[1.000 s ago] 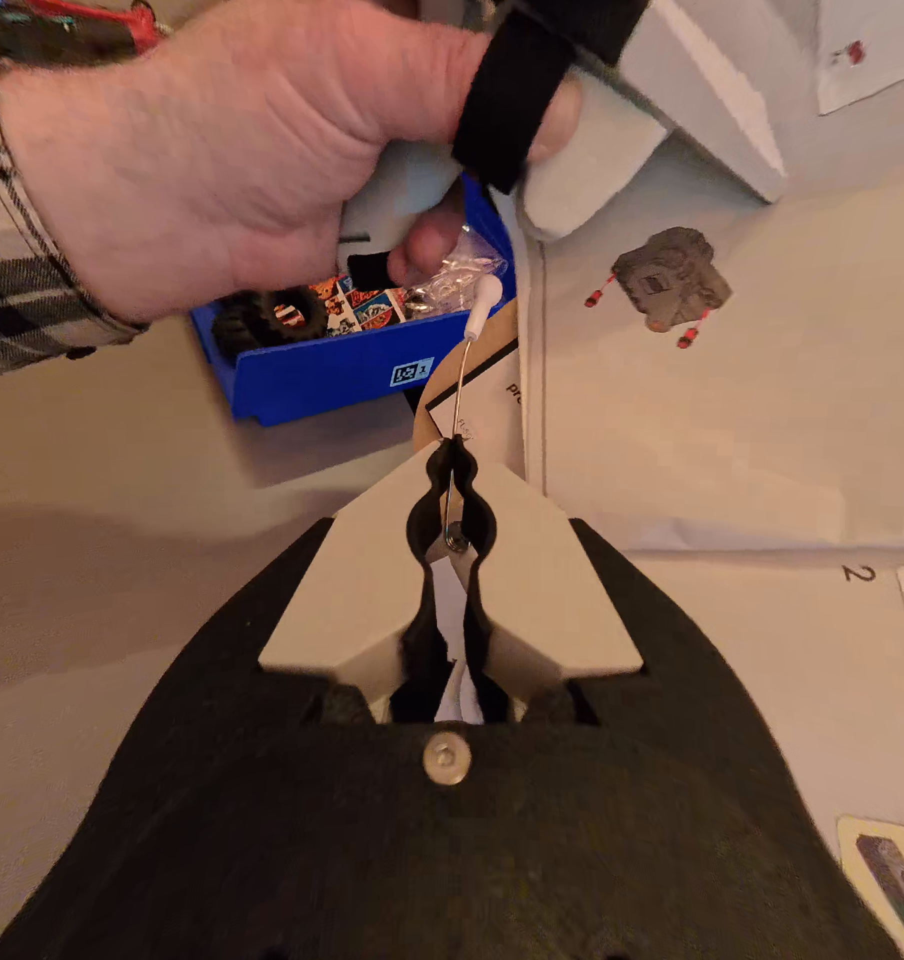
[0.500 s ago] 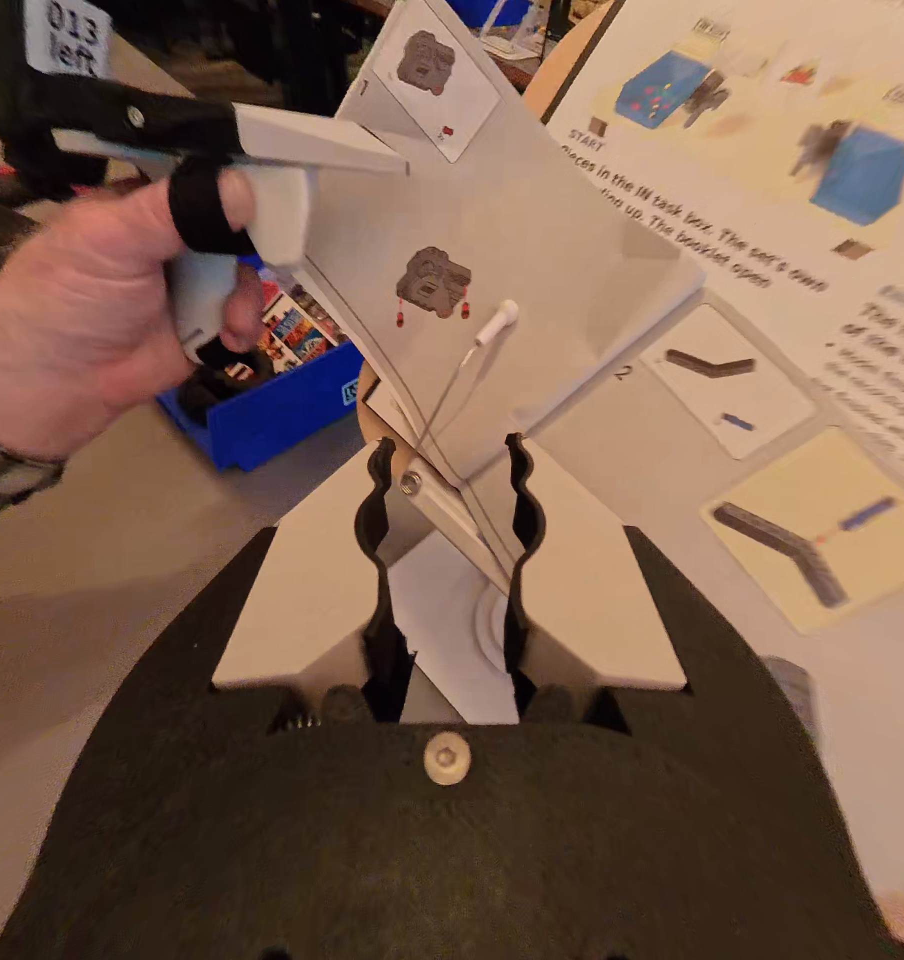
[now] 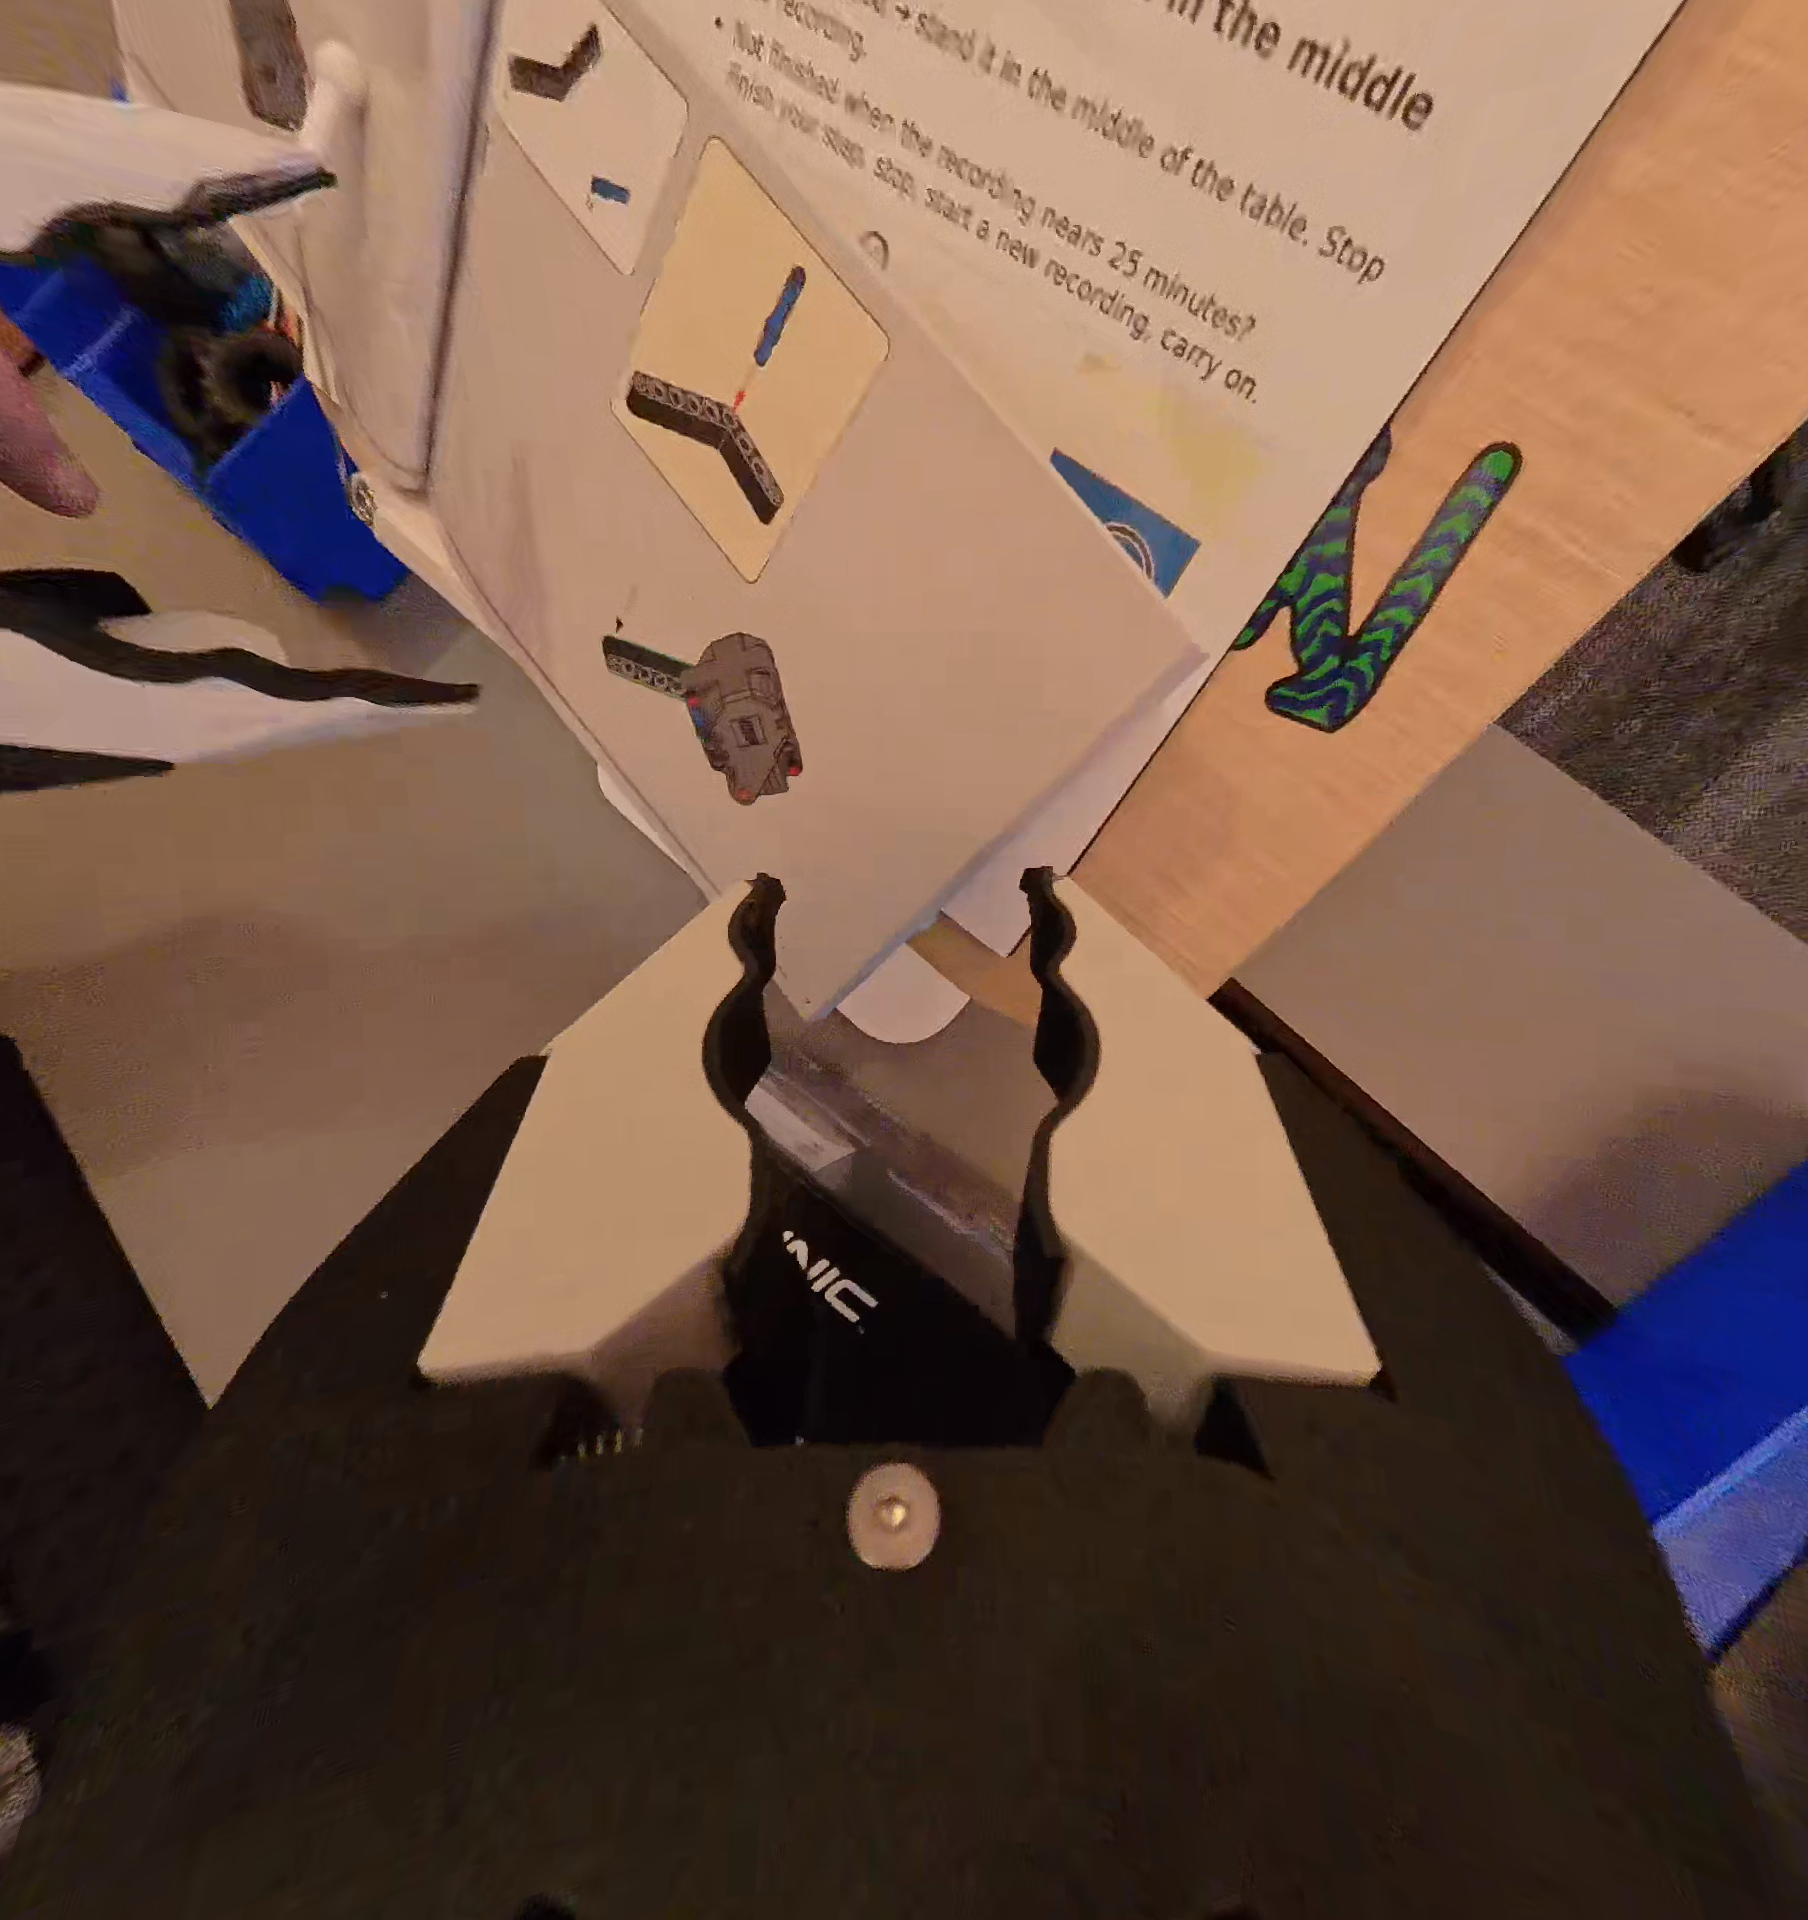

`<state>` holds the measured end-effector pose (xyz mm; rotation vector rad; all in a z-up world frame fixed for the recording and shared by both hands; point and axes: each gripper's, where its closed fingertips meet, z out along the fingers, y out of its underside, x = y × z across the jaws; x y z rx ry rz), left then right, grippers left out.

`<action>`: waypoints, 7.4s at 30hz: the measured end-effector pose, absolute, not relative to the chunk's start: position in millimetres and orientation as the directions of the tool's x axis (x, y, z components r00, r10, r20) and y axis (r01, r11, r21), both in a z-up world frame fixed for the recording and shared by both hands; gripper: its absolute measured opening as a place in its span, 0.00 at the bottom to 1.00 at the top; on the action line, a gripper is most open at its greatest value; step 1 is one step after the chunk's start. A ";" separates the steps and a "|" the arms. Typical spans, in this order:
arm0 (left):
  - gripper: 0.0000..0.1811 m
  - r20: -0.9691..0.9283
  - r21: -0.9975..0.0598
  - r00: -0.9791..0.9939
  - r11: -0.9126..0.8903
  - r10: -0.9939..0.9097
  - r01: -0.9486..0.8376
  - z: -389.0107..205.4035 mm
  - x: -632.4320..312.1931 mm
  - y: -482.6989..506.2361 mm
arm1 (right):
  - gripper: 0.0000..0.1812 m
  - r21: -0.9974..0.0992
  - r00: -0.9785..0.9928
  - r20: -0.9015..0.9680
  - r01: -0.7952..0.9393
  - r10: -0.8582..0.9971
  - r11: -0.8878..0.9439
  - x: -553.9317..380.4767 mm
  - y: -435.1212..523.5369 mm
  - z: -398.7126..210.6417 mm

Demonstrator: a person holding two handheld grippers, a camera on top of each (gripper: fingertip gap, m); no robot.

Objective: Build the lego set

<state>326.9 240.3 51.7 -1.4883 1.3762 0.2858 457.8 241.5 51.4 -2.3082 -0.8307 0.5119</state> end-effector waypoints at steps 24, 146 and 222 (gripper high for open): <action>0.32 -0.562 -0.661 0.366 0.137 -0.741 -0.738 44.9 385.6 259.8 | 0.01 -0.759 0.667 0.077 0.521 0.741 -0.390 456.6 292.4 84.1; 0.24 -0.302 -0.743 0.726 -0.324 -0.618 -0.585 26.0 39.1 208.9 | 0.26 -0.730 0.332 0.078 0.661 0.940 -0.173 375.4 34.4 6.6; 0.20 -0.278 -0.349 0.804 -0.725 -0.525 -0.594 -64.3 -82.3 277.4 | 0.13 -0.830 -0.165 -0.368 0.502 0.915 -0.243 219.0 -155.5 -118.7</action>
